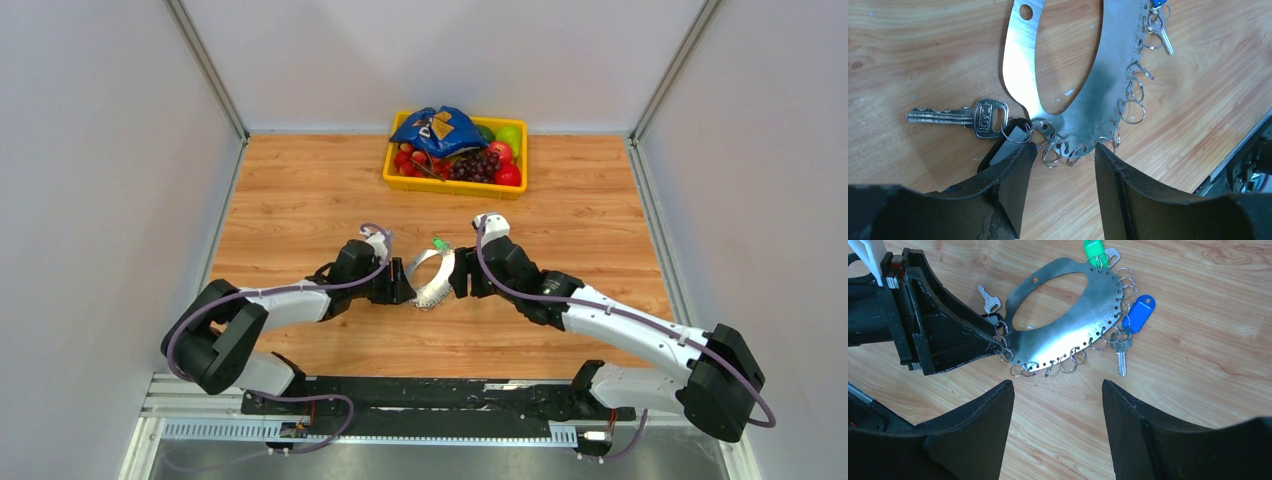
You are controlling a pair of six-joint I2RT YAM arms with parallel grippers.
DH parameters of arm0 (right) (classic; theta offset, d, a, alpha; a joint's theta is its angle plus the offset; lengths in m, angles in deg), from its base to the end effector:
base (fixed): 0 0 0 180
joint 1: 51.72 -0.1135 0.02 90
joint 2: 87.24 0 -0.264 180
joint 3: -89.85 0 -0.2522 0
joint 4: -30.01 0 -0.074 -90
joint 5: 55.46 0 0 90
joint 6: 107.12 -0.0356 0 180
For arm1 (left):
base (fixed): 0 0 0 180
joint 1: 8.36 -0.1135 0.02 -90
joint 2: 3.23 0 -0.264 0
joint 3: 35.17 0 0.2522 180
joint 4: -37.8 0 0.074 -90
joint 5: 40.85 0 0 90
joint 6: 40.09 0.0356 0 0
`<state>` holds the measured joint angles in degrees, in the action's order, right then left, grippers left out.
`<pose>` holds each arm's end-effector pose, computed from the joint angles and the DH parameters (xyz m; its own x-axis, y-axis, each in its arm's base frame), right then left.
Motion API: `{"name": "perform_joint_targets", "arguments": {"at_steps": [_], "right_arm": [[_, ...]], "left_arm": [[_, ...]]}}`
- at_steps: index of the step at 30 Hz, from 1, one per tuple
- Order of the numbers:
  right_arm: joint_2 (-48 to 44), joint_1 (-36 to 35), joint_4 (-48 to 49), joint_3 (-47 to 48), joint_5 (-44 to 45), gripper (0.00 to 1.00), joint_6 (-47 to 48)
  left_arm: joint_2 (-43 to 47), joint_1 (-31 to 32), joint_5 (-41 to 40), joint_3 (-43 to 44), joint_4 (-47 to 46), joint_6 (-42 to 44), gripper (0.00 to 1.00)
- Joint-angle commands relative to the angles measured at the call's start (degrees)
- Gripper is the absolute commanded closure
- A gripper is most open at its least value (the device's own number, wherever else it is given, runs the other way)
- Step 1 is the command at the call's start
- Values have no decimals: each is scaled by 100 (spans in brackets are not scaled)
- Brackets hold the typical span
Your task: Put the keys on the keyring
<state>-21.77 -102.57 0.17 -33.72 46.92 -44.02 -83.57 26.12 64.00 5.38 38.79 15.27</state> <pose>0.1601 0.1845 0.2458 -0.6484 -0.0965 -0.7551 -0.4022 0.8856 0.2322 0.2022 -0.1499 0.1415 -0.8450 -0.0862 -0.5278 0.2758 0.7753 -0.5681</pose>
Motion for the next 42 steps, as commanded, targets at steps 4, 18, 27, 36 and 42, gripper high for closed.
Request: {"name": "perform_joint_targets", "arguments": {"at_steps": [4, 18, 27, 36, 42], "right_arm": [[-149, -20, 61, -22, 133, 32, -9], [-78, -21, 60, -25, 57, 32, -83], [-27, -21, 64, -27, -21, 32, -166], [36, -16, 75, -7, -65, 33, -193], [38, -18, 86, -15, -73, 33, -211]], "left_arm": [[-210, 15, 77, 79, 46, -2, 46], [-74, 16, 170, -91, -26, 0, 67], [33, 15, 121, -112, 0, 22, 73], [326, 15, 2, -142, 96, 43, 69], [309, 15, 13, -162, 56, 47, 69]]}}
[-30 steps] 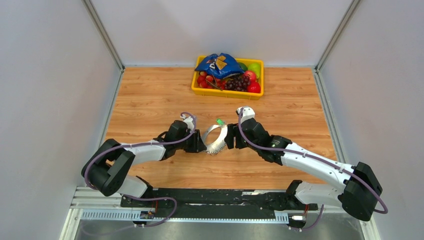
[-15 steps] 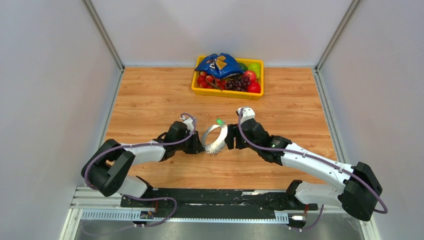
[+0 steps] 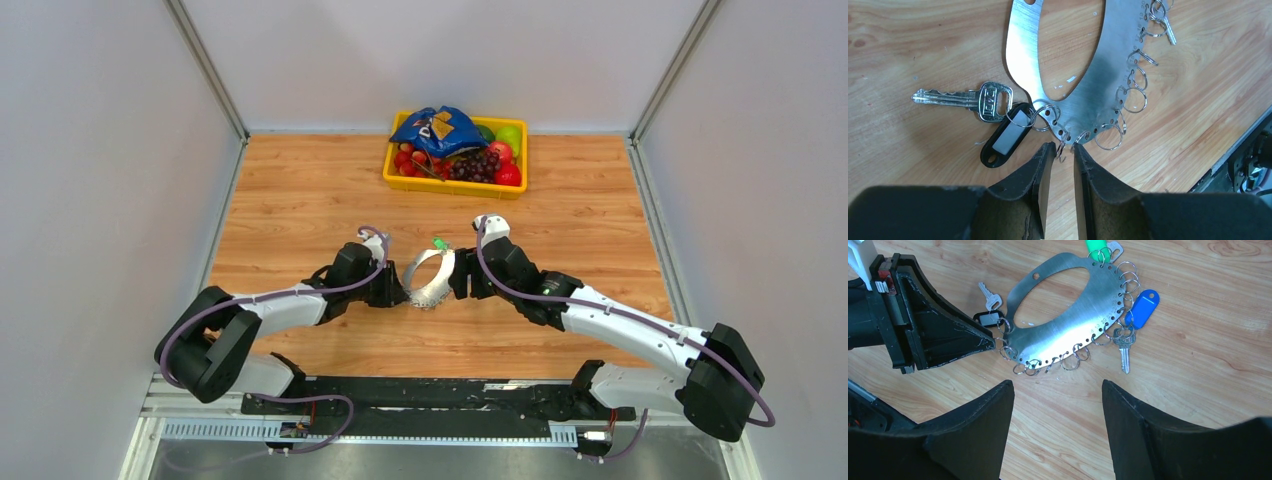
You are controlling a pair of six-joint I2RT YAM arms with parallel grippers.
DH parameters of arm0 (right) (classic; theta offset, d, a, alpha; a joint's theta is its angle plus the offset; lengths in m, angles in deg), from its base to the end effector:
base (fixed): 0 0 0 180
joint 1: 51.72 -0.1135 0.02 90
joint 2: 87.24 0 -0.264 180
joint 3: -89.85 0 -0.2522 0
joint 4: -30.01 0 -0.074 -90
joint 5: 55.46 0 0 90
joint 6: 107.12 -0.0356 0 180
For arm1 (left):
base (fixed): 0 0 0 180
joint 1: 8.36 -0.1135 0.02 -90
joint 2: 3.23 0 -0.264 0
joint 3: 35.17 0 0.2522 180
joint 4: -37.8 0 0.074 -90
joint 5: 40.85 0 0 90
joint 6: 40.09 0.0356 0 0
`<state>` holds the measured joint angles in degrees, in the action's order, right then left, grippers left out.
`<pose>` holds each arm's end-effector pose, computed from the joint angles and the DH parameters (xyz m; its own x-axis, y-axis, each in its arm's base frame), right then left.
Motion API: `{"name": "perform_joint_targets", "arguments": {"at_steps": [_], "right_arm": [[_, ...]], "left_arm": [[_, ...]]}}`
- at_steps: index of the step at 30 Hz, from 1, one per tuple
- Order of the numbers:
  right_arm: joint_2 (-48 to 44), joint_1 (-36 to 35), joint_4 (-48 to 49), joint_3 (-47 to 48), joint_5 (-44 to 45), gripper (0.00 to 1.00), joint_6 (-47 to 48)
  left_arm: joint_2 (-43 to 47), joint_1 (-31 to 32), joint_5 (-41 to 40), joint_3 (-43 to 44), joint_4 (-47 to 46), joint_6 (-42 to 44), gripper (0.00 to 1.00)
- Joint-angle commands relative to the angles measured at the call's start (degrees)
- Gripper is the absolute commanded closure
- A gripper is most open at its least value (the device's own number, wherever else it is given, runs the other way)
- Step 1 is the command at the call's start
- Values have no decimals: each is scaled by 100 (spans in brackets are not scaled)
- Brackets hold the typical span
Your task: Put the keys on the keyring
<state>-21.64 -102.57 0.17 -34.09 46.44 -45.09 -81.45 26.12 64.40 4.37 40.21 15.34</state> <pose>0.1596 0.1844 0.2431 -0.6625 -0.0868 -0.7440 -0.3934 0.8856 0.2470 0.1964 -0.1462 0.1431 -0.8488 -0.0812 -0.5225 0.2769 0.7736 -0.5700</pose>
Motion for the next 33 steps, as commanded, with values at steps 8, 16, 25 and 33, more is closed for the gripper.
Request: {"name": "perform_joint_targets", "arguments": {"at_steps": [8, 16, 25, 33], "right_arm": [[6, -17, 83, 6, -31, 33, -130], [30, -21, 87, 19, -43, 33, -139], [16, -13, 85, 15, -91, 33, -127], [-123, -27, 90, 73, -410, 34, 116]], "left_arm": [[-77, 15, 26, -73, -244, 29, 72], [-89, 15, 43, -64, -280, 28, 81], [84, 15, 21, -64, -279, 40, 99], [1113, 16, -96, 73, 379, 157, 100]]}}
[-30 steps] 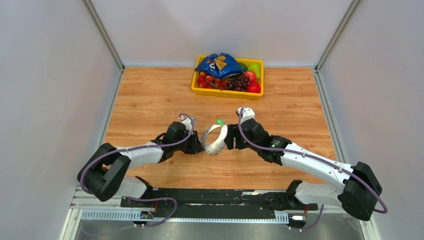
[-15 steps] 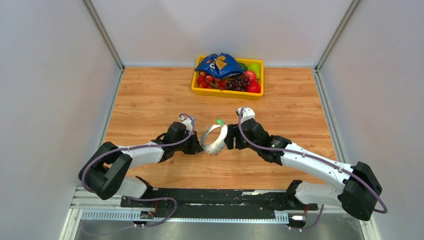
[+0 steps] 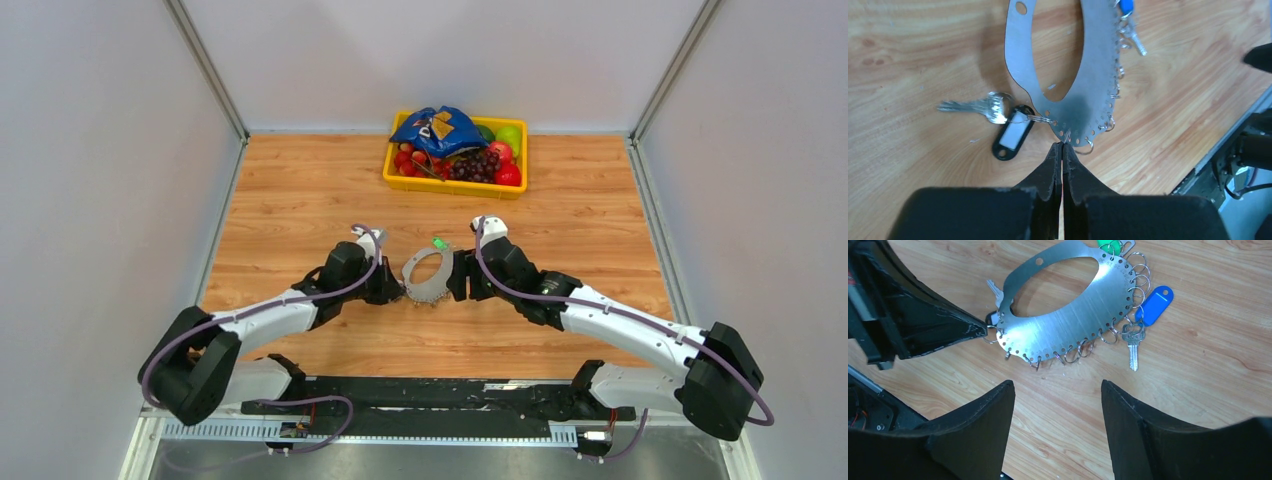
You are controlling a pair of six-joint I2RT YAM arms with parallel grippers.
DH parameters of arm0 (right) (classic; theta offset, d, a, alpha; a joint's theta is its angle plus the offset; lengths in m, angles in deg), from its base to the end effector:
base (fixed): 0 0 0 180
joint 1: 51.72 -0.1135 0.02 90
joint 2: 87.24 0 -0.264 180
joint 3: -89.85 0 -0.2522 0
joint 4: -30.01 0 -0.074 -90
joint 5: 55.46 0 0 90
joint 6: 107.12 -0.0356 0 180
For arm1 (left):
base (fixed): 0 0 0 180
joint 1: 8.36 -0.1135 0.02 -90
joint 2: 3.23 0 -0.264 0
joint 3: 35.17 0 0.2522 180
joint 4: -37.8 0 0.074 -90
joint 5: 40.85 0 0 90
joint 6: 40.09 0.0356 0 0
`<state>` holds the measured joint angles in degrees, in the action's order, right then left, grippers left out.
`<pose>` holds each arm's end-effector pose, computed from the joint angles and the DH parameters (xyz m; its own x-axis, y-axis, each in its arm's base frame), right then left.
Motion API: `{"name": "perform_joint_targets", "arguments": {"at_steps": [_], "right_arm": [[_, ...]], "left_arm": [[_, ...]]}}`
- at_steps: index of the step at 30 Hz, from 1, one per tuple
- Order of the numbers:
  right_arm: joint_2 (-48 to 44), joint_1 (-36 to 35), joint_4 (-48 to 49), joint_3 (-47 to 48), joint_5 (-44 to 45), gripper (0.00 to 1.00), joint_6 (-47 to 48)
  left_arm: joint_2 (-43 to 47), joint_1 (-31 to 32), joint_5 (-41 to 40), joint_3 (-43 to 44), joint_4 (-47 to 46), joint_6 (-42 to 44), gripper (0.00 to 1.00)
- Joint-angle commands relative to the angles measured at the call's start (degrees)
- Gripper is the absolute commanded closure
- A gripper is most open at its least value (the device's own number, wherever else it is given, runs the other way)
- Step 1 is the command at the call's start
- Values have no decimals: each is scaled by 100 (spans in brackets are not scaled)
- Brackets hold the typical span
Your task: Put the keys on the keyring
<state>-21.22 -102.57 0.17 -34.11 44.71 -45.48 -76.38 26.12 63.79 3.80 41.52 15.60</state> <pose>0.1595 0.1859 0.2412 -0.6777 -0.0919 -0.7296 -0.4043 0.8753 0.2653 0.1908 -0.1420 0.1579 -0.8197 -0.0987 -0.5643 0.3028 0.7615 -0.5730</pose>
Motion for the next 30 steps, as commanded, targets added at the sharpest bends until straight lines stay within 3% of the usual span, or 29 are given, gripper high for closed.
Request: {"name": "perform_joint_targets", "arguments": {"at_steps": [1, 13, 30], "right_arm": [[-194, -31, 100, 100, -296, 34, 208], [-685, -516, 122, 531, -1228, 37, 1330], [-863, -869, 61, 1318, -2547, 44, 2335]], "left_arm": [[810, 15, -33, 196, 332, 186, 100], [2135, 15, 255, 794, 1418, 266, 100], [2940, 24, 2275, 1727, 2030, 600, 100]]}}
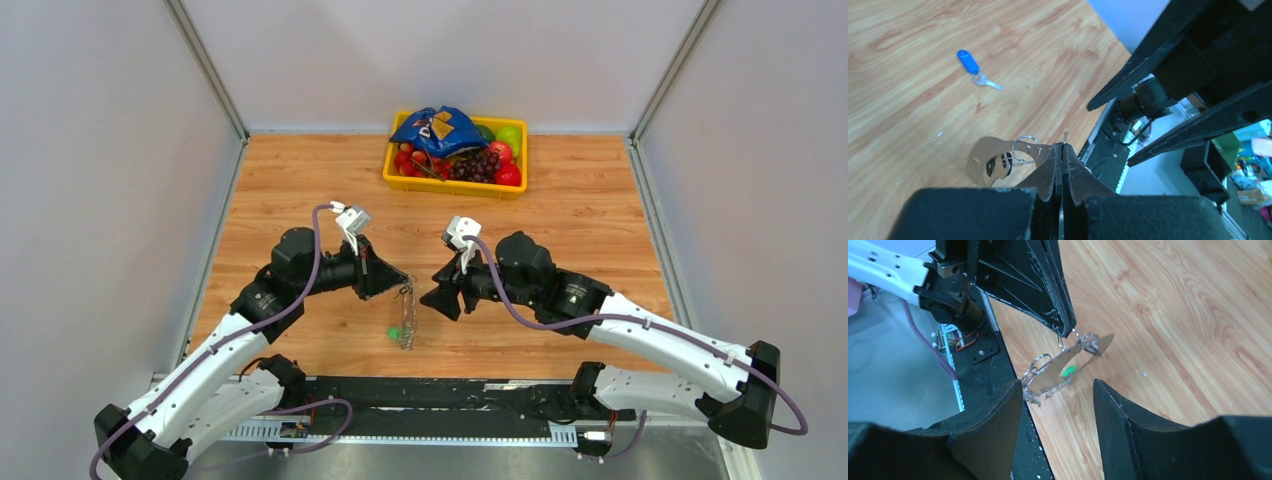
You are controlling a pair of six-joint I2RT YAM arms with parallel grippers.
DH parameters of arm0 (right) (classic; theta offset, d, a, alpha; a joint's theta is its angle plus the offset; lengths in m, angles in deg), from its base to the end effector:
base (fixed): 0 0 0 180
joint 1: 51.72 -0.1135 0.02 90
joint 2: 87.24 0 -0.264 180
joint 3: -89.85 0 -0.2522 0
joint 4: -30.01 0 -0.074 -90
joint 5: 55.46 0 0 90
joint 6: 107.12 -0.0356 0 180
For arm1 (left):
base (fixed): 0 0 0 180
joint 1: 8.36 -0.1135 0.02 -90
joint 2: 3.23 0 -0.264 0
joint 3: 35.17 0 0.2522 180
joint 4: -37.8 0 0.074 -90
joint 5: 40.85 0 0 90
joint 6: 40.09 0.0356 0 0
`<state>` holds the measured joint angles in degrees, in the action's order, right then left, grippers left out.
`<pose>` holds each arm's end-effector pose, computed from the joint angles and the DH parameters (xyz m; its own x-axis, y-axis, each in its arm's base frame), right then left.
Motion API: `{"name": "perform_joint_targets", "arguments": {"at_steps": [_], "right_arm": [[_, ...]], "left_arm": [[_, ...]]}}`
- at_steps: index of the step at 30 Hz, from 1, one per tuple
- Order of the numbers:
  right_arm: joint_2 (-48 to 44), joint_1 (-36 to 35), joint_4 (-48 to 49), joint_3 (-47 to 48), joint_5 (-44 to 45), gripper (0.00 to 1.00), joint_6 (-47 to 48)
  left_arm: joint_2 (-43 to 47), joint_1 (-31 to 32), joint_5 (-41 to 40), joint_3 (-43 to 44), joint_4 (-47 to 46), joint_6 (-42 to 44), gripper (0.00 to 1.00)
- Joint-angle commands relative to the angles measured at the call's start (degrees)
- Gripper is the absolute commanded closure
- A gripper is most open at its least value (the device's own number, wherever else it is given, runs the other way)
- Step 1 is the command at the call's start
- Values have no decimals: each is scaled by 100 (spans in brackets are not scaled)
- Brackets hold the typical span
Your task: Put the keys on the keyring
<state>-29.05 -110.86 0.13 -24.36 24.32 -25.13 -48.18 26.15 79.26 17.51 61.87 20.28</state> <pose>0.1134 0.2022 0.3299 -0.3220 -0.2716 -0.9069 -0.8929 0.4057 0.1956 0.1412 -0.1188 0.3045 -0.6399 -0.0790 -0.7643 0.6562 0.4614 -0.5971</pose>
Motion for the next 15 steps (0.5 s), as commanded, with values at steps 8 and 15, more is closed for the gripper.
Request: {"name": "perform_joint_targets", "arguments": {"at_steps": [8, 15], "right_arm": [[-147, -71, 58, 588, -922, 48, 319], [-152, -101, 71, 707, -1099, 52, 242]], "left_arm": [[346, 23, 1474, 460, -170, 42, 100], [451, 22, 1717, 550, -262, -29, 100]]}}
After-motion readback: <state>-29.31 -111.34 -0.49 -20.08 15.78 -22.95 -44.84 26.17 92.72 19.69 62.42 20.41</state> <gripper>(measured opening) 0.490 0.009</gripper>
